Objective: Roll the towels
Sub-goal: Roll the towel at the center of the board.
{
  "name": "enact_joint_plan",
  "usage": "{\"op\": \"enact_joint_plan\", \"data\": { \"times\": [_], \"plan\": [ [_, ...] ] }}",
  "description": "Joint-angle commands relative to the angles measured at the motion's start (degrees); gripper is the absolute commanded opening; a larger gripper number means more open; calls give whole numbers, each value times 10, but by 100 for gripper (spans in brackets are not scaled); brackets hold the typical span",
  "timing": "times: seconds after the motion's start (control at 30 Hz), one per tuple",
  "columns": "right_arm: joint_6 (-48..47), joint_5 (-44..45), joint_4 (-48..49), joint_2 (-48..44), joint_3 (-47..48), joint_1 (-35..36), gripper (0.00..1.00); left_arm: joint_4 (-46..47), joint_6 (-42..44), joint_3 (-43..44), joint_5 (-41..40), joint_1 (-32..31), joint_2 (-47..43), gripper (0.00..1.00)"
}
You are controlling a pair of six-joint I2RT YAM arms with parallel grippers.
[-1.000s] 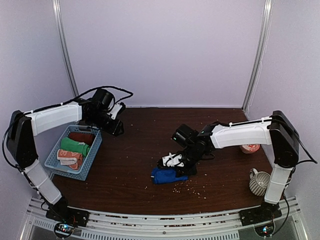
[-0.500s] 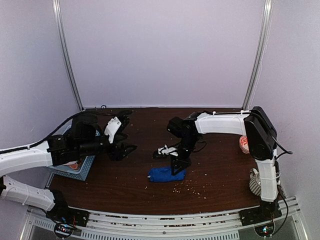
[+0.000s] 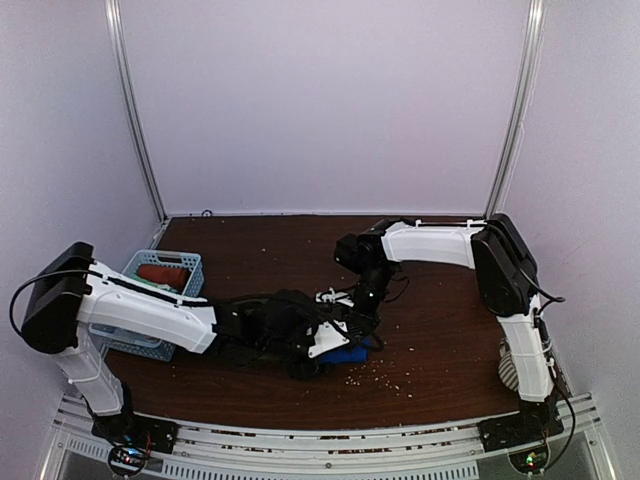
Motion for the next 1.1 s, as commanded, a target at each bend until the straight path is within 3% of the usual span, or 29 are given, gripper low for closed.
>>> {"op": "enact_joint_plan", "data": {
  "times": [0.0, 0.2, 0.6, 0.77, 0.8, 0.97, 1.07],
  "plan": [
    [7, 71, -25, 65, -39, 7, 12, 50, 77, 39, -62, 2, 55, 62],
    [7, 70, -25, 64, -42, 6, 12, 21, 110, 74, -86, 2, 122, 62],
    [-4, 66, -32, 71, -46, 0, 11, 9, 97, 40, -100, 14, 119, 57],
    [-8, 53, -37, 69, -43, -8, 12, 1, 81, 47, -63, 29, 130, 47],
    [-13, 44, -42, 64, -40, -11, 15, -4, 75, 55, -46, 33, 135, 44],
    [-63, -20, -79, -4, -33, -45, 49, -44, 58, 99, 17, 46, 171, 38],
    [-73, -53, -84, -56, -44, -79, 57, -49, 39, 108, 44, 60, 184, 36]
  ]
}}
